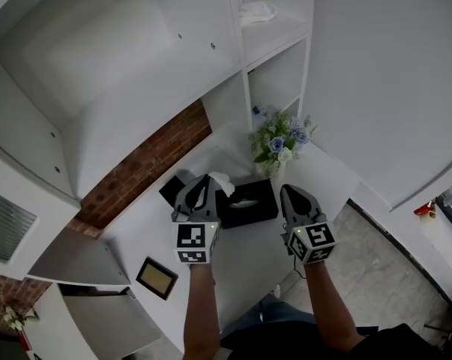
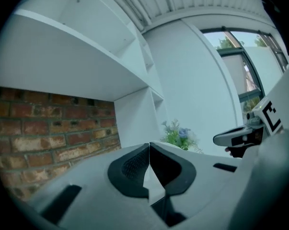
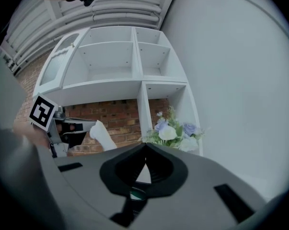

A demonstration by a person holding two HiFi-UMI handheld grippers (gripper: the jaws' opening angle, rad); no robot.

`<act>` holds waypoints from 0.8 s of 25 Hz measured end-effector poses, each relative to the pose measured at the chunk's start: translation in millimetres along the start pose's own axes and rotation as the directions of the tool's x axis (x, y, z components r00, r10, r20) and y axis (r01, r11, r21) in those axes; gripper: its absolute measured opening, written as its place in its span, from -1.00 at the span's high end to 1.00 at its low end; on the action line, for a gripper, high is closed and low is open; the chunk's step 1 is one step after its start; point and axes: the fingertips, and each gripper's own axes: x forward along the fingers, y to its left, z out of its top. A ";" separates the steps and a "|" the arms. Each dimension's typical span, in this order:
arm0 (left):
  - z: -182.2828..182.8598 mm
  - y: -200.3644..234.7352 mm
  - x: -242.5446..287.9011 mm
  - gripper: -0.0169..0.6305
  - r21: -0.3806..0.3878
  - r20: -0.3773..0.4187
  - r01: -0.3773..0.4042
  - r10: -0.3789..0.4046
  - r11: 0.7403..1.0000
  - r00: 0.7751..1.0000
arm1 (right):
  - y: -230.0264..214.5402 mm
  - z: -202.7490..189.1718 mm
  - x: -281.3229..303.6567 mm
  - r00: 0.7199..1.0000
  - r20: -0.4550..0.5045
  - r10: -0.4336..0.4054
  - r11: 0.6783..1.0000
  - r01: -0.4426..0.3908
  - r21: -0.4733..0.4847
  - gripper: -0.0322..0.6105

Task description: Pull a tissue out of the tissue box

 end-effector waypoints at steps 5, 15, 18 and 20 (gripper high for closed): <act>-15.1 6.9 -26.4 0.91 -0.143 0.044 -0.060 0.067 0.988 0.997 | 0.2 5.9 -0.6 1.000 0.018 -0.014 1.000 0.014 -0.007 0.90; -45.2 3.3 -43.4 0.91 -0.171 0.035 -0.056 0.063 0.984 0.997 | 1.9 8.5 -8.8 0.999 0.030 -0.045 0.999 0.045 -0.024 0.90; -46.9 0.7 -43.1 0.91 -0.170 0.032 -0.045 0.051 0.984 0.998 | 2.5 7.8 -9.9 0.998 0.029 -0.050 0.998 0.050 -0.029 0.90; -46.1 0.1 -42.2 0.91 -0.166 0.034 -0.040 0.046 0.985 0.998 | 3.6 7.0 -10.0 0.998 0.024 -0.052 0.998 0.053 -0.039 0.90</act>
